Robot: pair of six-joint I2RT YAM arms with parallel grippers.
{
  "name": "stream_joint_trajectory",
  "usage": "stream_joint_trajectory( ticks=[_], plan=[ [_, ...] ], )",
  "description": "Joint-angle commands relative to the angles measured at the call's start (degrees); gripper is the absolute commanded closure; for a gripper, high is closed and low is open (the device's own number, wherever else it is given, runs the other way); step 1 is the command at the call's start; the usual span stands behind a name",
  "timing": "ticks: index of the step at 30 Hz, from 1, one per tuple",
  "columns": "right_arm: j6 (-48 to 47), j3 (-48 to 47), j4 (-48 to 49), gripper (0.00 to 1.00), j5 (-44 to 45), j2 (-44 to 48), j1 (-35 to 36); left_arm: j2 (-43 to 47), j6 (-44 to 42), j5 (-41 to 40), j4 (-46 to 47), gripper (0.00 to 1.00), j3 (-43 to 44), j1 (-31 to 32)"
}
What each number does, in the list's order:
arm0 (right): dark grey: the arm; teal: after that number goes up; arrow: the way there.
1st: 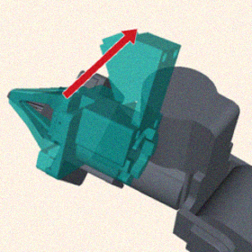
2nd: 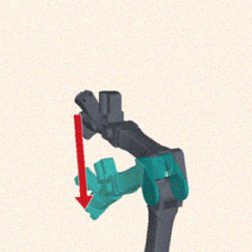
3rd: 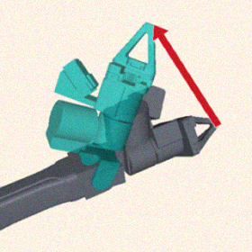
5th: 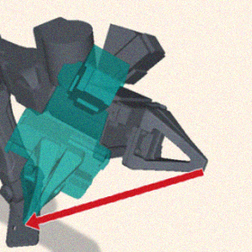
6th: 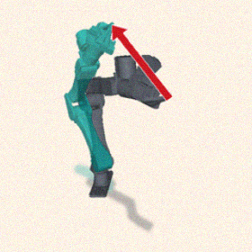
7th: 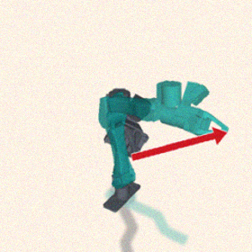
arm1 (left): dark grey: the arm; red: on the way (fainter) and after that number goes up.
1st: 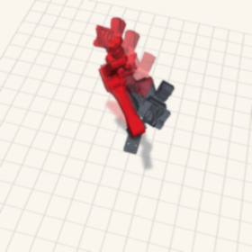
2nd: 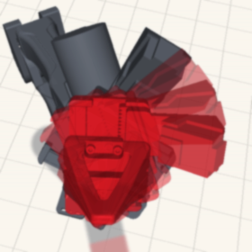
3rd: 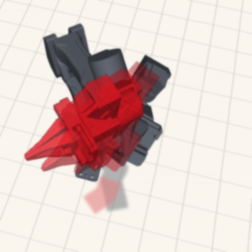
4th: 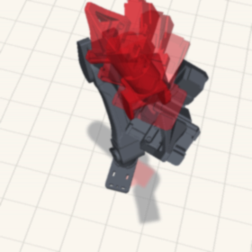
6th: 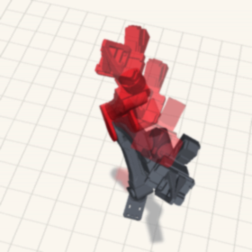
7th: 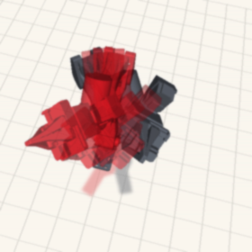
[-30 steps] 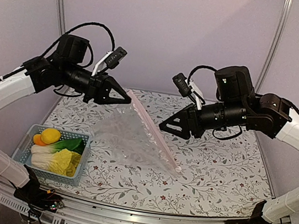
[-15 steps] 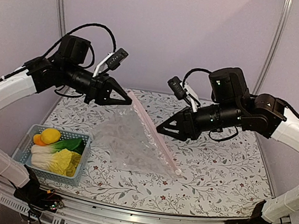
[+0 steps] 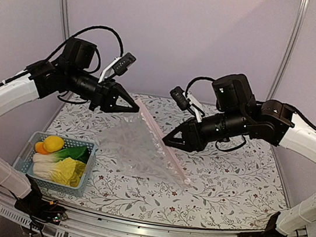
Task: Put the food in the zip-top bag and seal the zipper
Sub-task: Unzip the zipper from the zipper food storage bag.
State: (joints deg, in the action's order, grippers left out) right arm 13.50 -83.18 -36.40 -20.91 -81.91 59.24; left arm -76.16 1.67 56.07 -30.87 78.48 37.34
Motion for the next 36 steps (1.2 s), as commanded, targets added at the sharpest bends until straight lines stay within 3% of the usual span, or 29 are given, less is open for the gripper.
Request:
stream_joint_trajectory(
  ticks=[1,5,9,12,13,17,21,26,29,32,36],
  plan=[
    [-0.05,-1.41,-0.57,0.73,-1.27,-1.79,0.69,-0.71,-0.92,-0.32,-0.75,1.0,1.23,0.9],
    [-0.07,-1.72,-0.33,0.8,-2.04,-2.2,0.83,-0.74,-1.14,-0.76,-0.98,1.0,1.32,0.89],
    [0.42,-1.75,0.0,0.98,-2.44,-2.31,0.84,-0.66,-1.41,-2.36,-1.29,1.0,1.24,0.89],
    [0.86,-1.56,0.46,1.0,-0.51,-1.67,0.86,-0.66,-1.12,-5.09,-1.25,0.99,1.24,0.89],
    [1.4,-1.55,0.43,1.0,1.52,-1.15,0.84,-0.61,-0.83,-6.56,-1.14,0.89,1.24,0.89],
    [3.15,-2.97,-3.23,1.0,15.08,0.34,0.62,0.62,0.47,-17.82,-0.23,0.35,1.33,0.89],
    [4.3,-6.34,-11.26,1.0,28.15,0.14,-1.24,3.76,2.57,-28.95,3.71,0.14,0.31,0.73],
    [4.9,-9.8,-17.67,1.0,39.06,0.23,-3.02,6.26,6.25,-35.7,6.56,0.08,-0.73,0.45],
    [5.67,-12.44,-21.64,1.0,45.42,-0.19,-3.04,6.15,9.84,-35.68,7.36,0.08,-1.74,0.45],
    [5.93,-12.65,-21.87,1.0,44.86,-0.93,-3.0,6.4,15.79,-33.74,11.27,0.08,-4.89,0.72],
    [6.81,-10.72,-16.67,1.0,36.45,-2.53,-2.99,6.86,23.31,-31.75,18.78,0.09,-10.61,1.34]
  ],
)
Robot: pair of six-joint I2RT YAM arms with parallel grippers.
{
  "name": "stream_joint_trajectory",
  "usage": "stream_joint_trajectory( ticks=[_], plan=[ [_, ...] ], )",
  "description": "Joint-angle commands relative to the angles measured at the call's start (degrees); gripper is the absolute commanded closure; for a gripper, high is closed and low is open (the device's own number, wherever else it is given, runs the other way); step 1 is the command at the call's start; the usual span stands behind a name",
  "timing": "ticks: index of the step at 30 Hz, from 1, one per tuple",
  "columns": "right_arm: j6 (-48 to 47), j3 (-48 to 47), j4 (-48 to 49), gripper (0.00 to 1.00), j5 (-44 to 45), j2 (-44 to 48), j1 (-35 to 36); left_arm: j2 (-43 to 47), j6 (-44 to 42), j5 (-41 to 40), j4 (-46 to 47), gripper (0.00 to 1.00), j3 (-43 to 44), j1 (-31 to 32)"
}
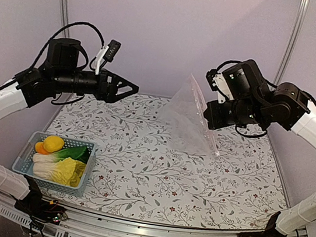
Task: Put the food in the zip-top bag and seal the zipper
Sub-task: Unzip the zipper from the zipper food storage bag.
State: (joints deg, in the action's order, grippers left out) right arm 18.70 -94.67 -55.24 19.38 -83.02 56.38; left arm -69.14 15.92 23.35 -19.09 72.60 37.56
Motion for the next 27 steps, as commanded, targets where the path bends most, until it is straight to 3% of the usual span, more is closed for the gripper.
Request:
stream_joint_trajectory(
  ticks=[1,7,16,27],
  plan=[
    [2.12,1.66,4.29,1.0,-6.52,-2.0,-0.14,0.02,10.93,1.25,9.38,0.09,-6.13,1.25],
    [5.43,4.86,12.69,1.0,-16.19,-5.89,-0.2,-1.5,20.84,2.19,22.97,0.1,-12.89,2.61],
    [7.62,5.63,16.35,1.0,-18.35,-9.2,-0.13,-7.94,28.0,2.47,29.16,0.16,-16.33,5.81],
    [8.22,6.17,17.06,1.0,-18.74,-10.49,-0.13,-14.49,30.01,2.24,32.75,0.27,-14.85,8.23]
  ],
)
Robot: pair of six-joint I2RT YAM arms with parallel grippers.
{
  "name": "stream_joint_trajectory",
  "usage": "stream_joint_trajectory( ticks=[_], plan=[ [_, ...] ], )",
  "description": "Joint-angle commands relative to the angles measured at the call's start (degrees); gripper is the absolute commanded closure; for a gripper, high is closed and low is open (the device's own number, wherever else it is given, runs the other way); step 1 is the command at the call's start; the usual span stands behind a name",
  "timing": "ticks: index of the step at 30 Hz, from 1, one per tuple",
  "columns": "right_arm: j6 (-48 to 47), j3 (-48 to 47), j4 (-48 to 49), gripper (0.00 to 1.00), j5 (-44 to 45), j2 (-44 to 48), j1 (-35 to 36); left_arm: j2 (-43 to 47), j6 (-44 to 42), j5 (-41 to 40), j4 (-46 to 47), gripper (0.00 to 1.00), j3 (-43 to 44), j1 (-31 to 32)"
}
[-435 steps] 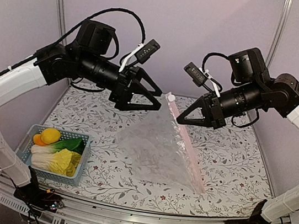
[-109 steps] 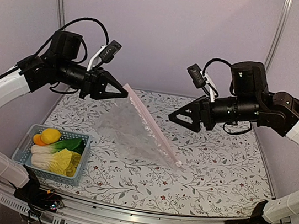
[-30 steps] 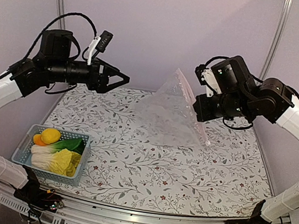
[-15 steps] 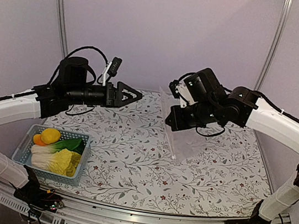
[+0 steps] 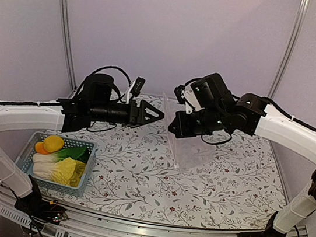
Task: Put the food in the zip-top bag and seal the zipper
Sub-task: Unzip the zipper from the zipper food storage bag.
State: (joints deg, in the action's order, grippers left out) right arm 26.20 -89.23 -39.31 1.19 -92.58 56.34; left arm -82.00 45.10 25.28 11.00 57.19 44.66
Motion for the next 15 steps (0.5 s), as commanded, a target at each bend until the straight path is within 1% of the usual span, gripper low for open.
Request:
stream_joint_trajectory(
  ticks=[1,6,9,15],
  plan=[
    [0.78,0.73,1.09,1.0,-0.5,-0.94,-0.09,-2.0,0.73,0.25,2.47,0.29,0.82,1.19],
    [0.74,0.74,1.19,1.0,-1.26,-1.27,-0.05,-3.32,0.15,-0.58,0.95,0.4,1.57,1.39],
    [0.7,0.73,1.41,1.0,-2.51,-1.38,-0.09,-3.84,-0.19,-1.12,0.29,0.45,1.77,1.58],
    [0.4,0.64,1.43,1.0,-2.7,-1.7,-0.1,-4.89,-0.23,-0.98,0.11,0.5,2.55,1.76]
  ],
)
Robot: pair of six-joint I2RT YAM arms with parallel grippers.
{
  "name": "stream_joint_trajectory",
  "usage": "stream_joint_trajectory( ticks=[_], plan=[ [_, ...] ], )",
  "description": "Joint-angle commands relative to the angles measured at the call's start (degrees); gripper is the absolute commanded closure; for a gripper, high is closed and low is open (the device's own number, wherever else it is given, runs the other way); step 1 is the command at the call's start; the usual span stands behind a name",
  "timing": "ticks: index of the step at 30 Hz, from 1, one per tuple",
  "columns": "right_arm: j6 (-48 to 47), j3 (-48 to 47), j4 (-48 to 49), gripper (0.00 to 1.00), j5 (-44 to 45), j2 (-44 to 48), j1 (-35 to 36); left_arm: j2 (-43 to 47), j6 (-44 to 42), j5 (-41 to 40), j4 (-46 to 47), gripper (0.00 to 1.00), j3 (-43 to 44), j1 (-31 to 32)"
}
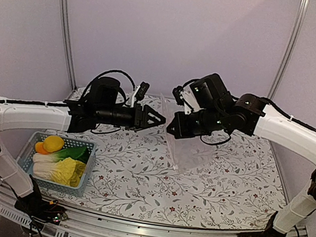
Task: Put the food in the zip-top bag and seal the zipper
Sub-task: Adjust the zipper food storage bag at the center of the board.
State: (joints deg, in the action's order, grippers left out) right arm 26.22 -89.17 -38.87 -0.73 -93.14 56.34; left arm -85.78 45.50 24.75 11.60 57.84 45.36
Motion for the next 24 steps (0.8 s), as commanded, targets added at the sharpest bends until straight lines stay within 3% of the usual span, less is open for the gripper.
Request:
stream_joint_trajectory(
  ticks=[1,8,12,15,24],
  plan=[
    [0.38,0.57,0.97,1.0,-0.77,-1.24,-0.13,-1.26,-0.79,-0.6,-0.69,0.52,2.12,1.11],
    [0.41,0.49,0.92,1.0,-0.35,-1.38,-0.09,-2.17,-2.09,-2.01,-3.97,0.71,3.44,1.48],
    [0.38,0.4,0.69,1.0,0.28,-1.51,-0.1,-2.38,-2.54,-3.68,-6.0,0.91,3.89,1.61],
    [0.76,0.26,-0.12,1.0,3.14,-1.51,-0.13,-2.13,-3.37,-5.98,-8.52,0.99,4.11,1.68],
    [0.95,-1.48,-2.05,1.0,6.1,0.24,0.0,-2.52,-8.31,-15.37,-20.83,1.0,6.08,2.01]
  ],
)
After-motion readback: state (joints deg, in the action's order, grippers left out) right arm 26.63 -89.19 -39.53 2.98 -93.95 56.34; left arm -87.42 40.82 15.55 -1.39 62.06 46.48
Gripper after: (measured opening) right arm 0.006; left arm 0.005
